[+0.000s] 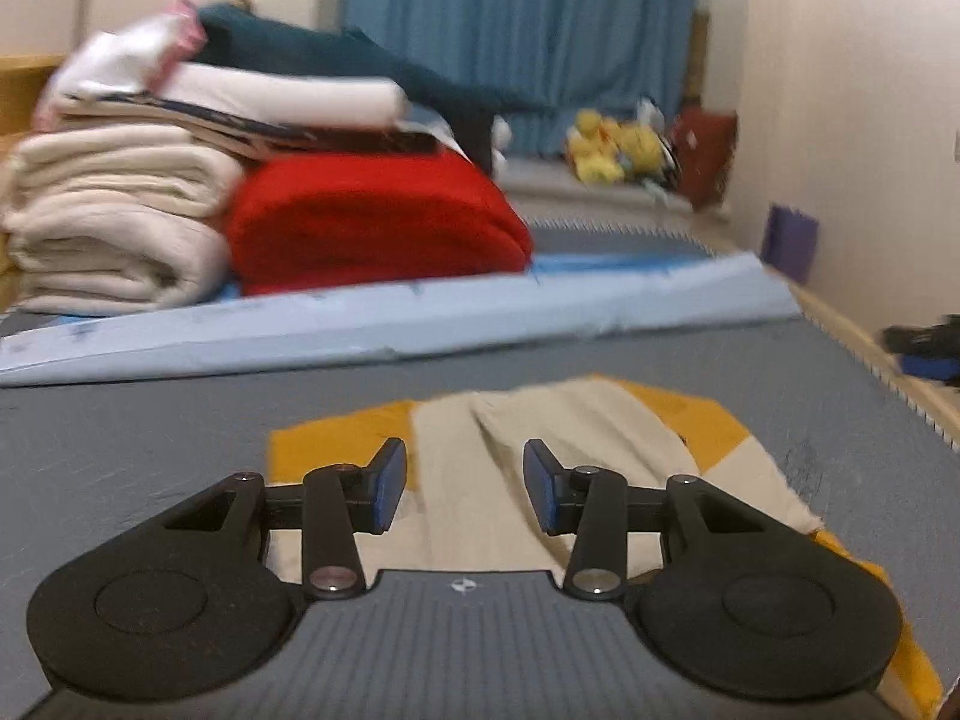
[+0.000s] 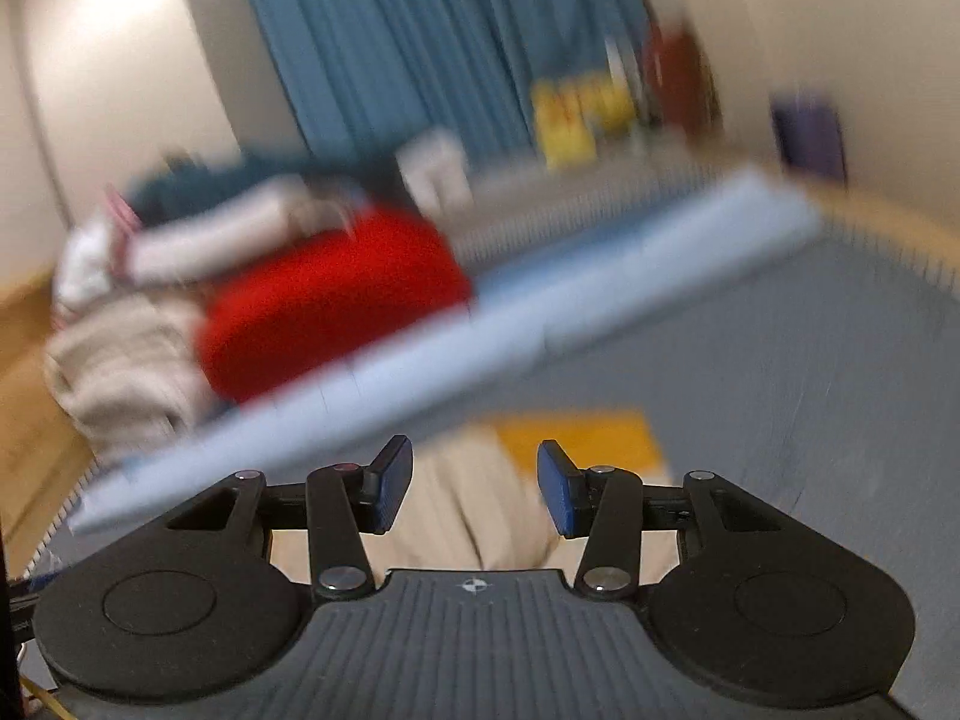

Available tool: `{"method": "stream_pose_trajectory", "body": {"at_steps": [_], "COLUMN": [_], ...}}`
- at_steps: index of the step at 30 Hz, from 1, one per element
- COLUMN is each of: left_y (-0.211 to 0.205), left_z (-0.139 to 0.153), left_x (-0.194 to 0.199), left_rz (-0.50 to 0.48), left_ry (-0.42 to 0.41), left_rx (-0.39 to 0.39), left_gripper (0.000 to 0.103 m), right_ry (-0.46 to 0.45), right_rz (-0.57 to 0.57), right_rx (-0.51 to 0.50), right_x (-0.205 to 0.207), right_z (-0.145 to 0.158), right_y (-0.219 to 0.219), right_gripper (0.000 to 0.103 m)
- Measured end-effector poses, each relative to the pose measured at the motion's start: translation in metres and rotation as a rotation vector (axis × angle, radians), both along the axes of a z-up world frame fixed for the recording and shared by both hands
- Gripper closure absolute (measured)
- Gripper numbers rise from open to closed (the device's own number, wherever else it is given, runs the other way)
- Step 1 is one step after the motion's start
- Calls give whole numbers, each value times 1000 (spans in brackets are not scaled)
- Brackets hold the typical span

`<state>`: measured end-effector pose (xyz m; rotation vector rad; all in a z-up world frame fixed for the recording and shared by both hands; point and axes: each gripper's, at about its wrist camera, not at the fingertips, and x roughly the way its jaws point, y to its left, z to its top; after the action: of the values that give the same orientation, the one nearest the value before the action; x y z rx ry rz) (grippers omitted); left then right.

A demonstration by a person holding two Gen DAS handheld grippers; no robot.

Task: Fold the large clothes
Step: 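Open both tools and move them to the jacket's yellow side edge, then grasp the yellow side edge of the jacket with both tools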

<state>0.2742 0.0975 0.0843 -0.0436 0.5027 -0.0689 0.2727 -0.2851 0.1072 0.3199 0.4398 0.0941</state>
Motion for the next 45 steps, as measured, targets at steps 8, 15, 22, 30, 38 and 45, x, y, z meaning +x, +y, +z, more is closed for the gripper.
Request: {"method": "stream_pose_trajectory", "body": {"at_steps": [8, 15, 22, 30, 38, 45], "left_y": [27, 16, 14, 7, 23, 58], "left_z": [73, 142, 207, 94, -71, -116], "left_x": [-163, -296, -387, -354, -279, -250], "left_rz": [27, -11, 8, 59, 261, 373], "left_ry": [-106, -217, -299, -159, 243, 425], "left_rx": [-17, -32, -104, -104, -53, -99], "left_gripper": [55, 55, 52, 49, 57, 57], "right_ry": [-232, -381, -521, -269, 157, 386], "right_rz": [8, -89, -133, -159, -193, -190], "right_rx": [-88, -47, 3, -48, -128, -115], "right_x": [-181, -307, -378, -312, -215, -167], "right_z": [63, 117, 166, 59, -108, -163], "right_y": [-37, -89, -118, -124, -122, -113], "right_gripper": [55, 55, 55, 54, 61, 61]}}
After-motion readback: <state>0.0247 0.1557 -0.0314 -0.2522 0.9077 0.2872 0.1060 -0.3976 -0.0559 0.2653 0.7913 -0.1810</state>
